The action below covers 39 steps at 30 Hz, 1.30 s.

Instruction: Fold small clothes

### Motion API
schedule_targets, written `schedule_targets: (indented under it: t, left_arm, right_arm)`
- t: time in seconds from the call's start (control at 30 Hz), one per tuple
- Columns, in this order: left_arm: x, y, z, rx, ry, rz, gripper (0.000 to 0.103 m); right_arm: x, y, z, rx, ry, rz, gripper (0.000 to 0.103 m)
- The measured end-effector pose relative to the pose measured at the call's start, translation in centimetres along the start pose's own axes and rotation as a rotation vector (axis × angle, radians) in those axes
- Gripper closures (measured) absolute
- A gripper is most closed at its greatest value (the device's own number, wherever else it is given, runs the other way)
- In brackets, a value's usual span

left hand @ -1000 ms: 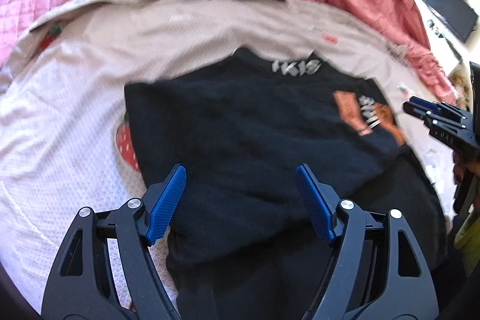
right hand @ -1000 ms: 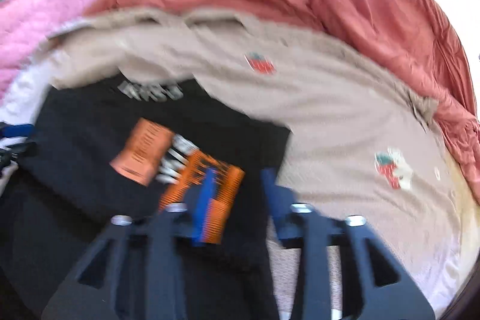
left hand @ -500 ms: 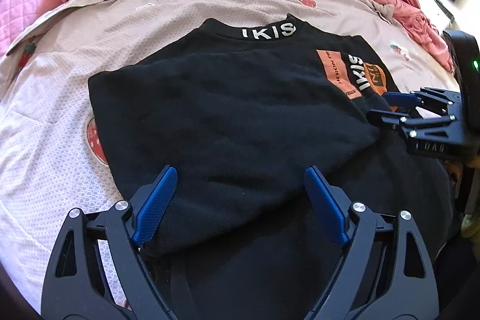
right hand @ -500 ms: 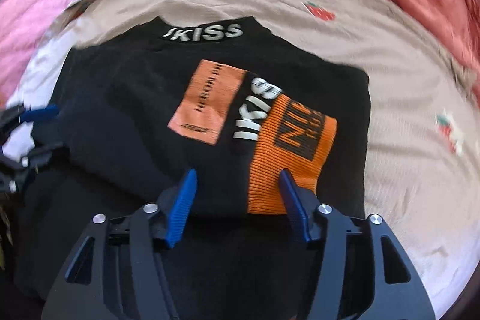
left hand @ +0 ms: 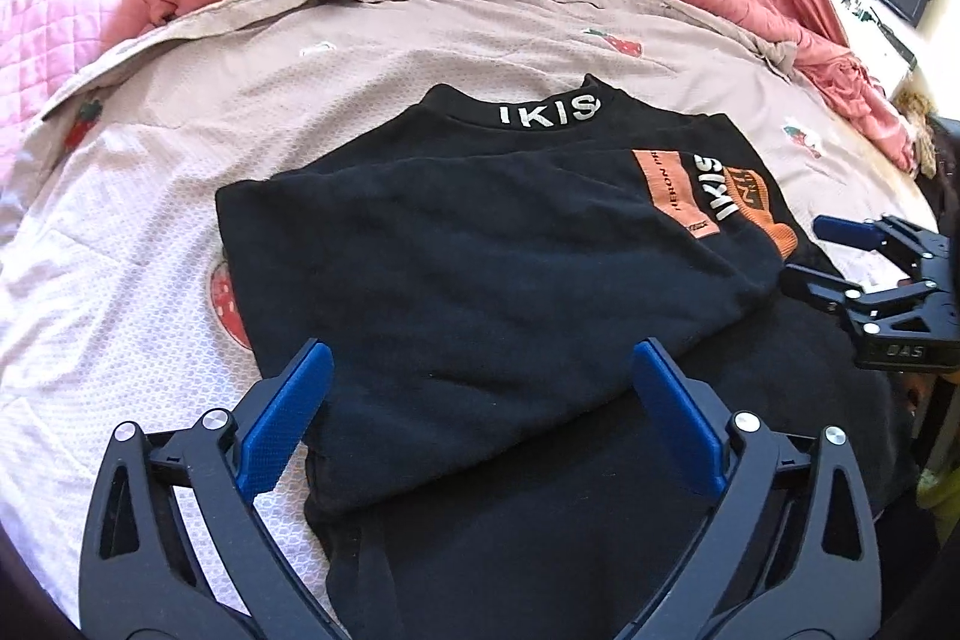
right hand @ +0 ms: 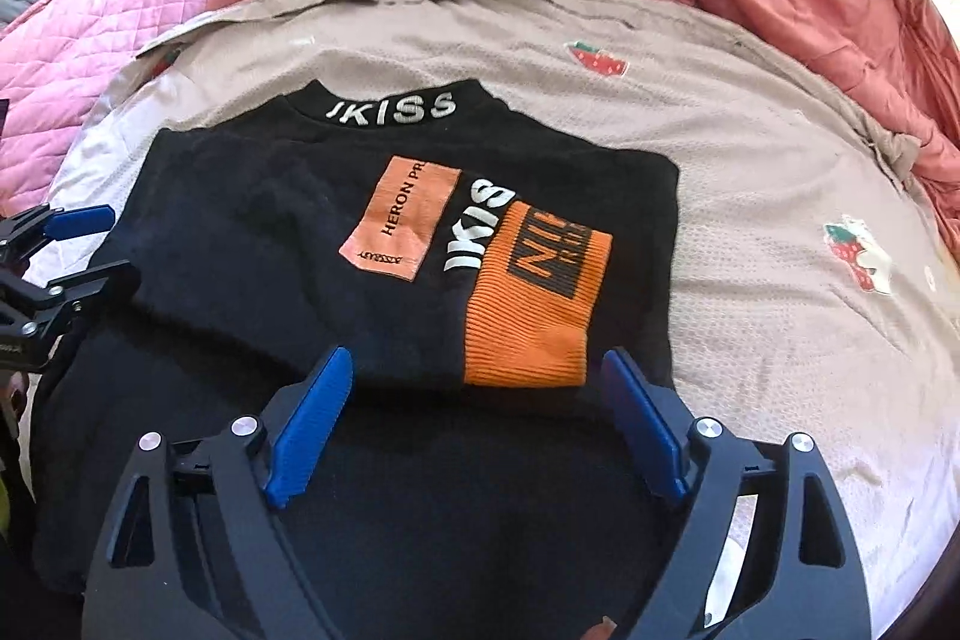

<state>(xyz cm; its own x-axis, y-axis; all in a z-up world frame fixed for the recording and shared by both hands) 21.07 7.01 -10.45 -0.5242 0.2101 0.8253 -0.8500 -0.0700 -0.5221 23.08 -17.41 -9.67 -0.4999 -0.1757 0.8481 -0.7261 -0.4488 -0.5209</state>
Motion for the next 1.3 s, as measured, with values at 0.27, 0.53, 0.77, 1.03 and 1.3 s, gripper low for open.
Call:
schedule_targets:
  t: [0.27, 0.53, 0.77, 1.03, 1.3]
  left_arm:
    - [1.2, -0.2, 0.1, -0.020, -0.046, 0.027, 0.009]
    - [4.0, -0.6, 0.0, -0.004, -0.059, 0.080, 0.009]
    - [7.1, -0.8, 0.3, 0.015, -0.070, 0.144, 0.009]
    - [9.6, -0.3, -0.1, 0.065, -0.079, 0.170, 0.009]
    - [11.5, 1.4, -2.7, 0.191, -0.100, 0.159, 0.009]
  right_arm:
    - [1.8, 0.2, 0.0, -0.027, 0.013, 0.053, 0.008]
    - [3.2, -0.3, -0.3, -0.035, 0.014, 0.091, 0.007]
    - [4.8, -0.7, -0.6, -0.043, 0.007, 0.109, 0.007]
    - [6.8, -0.6, -0.6, -0.034, 0.015, 0.141, 0.007]
    - [8.7, 0.4, 0.3, -0.063, 0.006, 0.159, 0.007]
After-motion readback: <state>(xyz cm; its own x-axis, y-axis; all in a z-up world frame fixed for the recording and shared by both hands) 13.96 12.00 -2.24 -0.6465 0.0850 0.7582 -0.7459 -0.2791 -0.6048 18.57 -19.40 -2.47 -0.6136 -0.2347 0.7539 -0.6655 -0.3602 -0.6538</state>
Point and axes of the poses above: each gripper's, at about its wrist camera, not at the fingertips, and x roughly against the way its jaws point, z to its right, y to its underside, the point moved 3 cm from there along -x, roughly the way its jaws point, and after that the axes turned 10 degrees about x, right-handed, at the moved point
